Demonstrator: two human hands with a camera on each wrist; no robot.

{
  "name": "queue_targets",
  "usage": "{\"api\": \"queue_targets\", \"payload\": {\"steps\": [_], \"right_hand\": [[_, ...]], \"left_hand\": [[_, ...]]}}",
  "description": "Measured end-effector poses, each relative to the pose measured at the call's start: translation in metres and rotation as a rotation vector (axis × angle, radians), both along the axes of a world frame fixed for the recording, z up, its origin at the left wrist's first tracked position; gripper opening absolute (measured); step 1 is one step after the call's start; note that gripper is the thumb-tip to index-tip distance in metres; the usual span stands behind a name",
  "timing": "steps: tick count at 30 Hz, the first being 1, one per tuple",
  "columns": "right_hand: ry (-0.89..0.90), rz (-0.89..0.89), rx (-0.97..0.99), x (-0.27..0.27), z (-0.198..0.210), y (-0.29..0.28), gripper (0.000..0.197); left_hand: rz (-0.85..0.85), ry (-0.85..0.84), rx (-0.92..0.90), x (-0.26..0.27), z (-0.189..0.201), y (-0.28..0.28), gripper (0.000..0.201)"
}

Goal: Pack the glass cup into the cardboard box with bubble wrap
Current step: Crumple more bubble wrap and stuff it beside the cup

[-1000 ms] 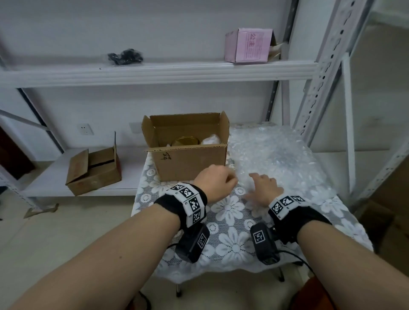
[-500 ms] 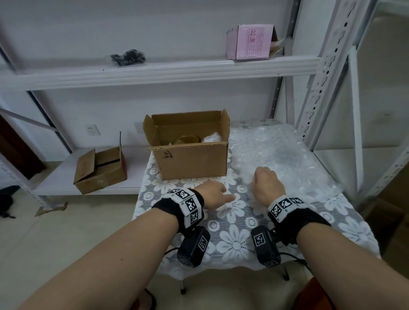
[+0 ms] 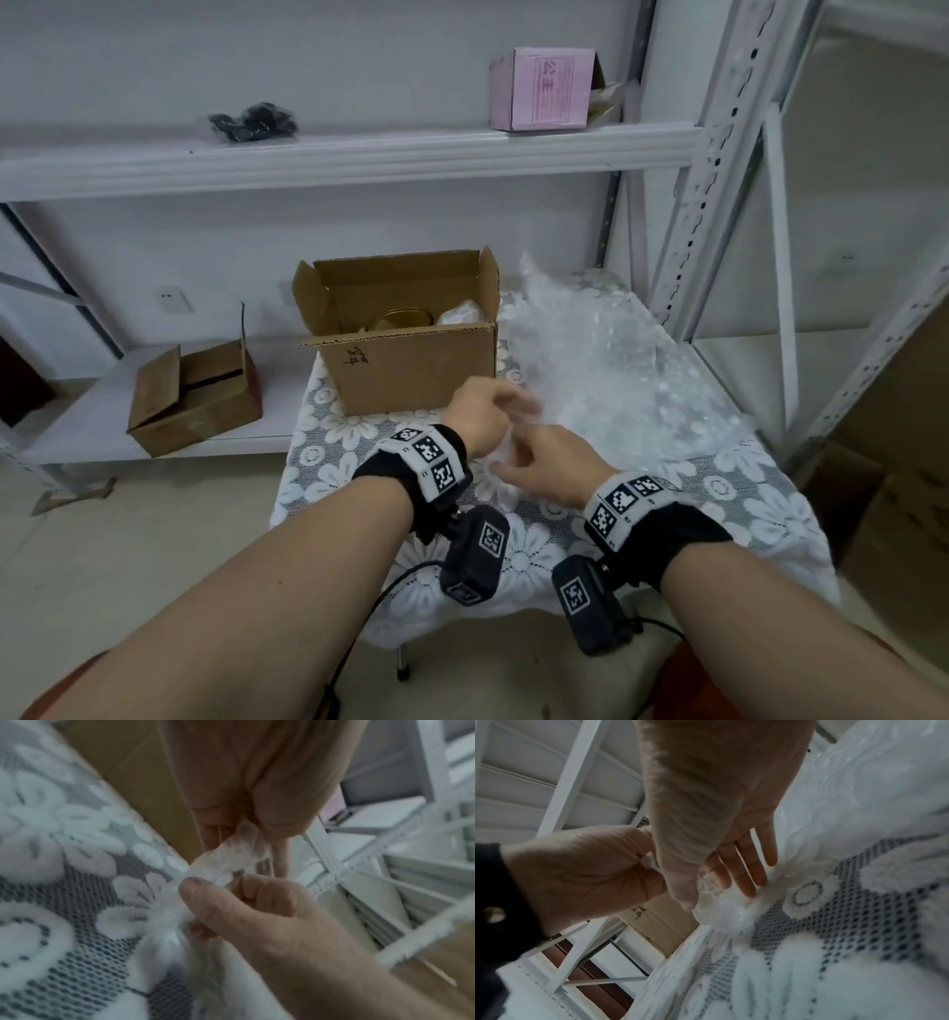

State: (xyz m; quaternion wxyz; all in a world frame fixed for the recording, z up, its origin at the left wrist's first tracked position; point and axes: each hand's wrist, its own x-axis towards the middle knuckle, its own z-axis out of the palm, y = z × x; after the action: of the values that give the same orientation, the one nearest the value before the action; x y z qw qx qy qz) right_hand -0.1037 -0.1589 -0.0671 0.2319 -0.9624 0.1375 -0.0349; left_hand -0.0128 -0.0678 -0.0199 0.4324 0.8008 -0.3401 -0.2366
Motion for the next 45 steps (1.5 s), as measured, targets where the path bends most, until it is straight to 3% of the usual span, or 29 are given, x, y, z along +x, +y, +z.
{"api": "queue_targets", "payload": {"steps": [4,10,15,18,23,25,28,31,33,35,37,41,45], "right_hand": [[0.048,-0.028,-0.143,0.001,0.001,0.002,0.049],[0.015,-0.062,-0.146,0.002,0.003,0.008,0.035],[0.021,-0.022,-0.073,0.009,0.003,0.023,0.063],[0.048,0.038,-0.071,0.011,0.000,0.036,0.077],[0.177,0.154,-0.103,0.017,-0.006,0.055,0.086],[0.208,0.191,-0.125,0.019,-0.006,0.059,0.085],[0.240,0.206,-0.137,0.020,-0.007,0.063,0.086],[0.271,0.192,-0.118,0.022,-0.011,0.062,0.089],[0.273,0.199,-0.095,0.023,-0.011,0.063,0.089],[0.238,0.186,-0.038,0.024,-0.010,0.063,0.083],[0.238,0.168,-0.023,0.022,-0.009,0.062,0.080],[0.286,0.192,-0.022,0.018,-0.008,0.055,0.090],[0.309,0.182,-0.068,0.013,0.003,0.056,0.080]], "left_hand": [[0.025,-0.133,-0.043,-0.003,0.004,0.008,0.052],[0.355,0.077,-0.057,0.019,-0.010,0.037,0.049],[0.449,0.087,0.146,0.033,-0.030,0.063,0.036],[0.453,0.002,0.274,0.038,-0.036,0.077,0.018],[0.414,-0.119,0.476,0.043,-0.040,0.098,0.014],[0.420,-0.237,0.435,0.040,-0.036,0.105,0.006],[0.438,-0.502,0.179,0.032,-0.029,0.112,0.018],[0.326,-0.638,0.003,0.017,-0.013,0.110,0.031],[0.129,-0.522,-0.023,0.009,-0.010,0.104,0.034],[-0.045,-0.348,0.057,0.002,-0.012,0.100,0.023],[-0.087,-0.279,0.178,0.001,-0.017,0.097,0.011],[-0.145,-0.251,0.441,0.008,-0.023,0.103,0.053],[-0.240,-0.203,0.597,0.018,-0.021,0.106,0.073]]}}
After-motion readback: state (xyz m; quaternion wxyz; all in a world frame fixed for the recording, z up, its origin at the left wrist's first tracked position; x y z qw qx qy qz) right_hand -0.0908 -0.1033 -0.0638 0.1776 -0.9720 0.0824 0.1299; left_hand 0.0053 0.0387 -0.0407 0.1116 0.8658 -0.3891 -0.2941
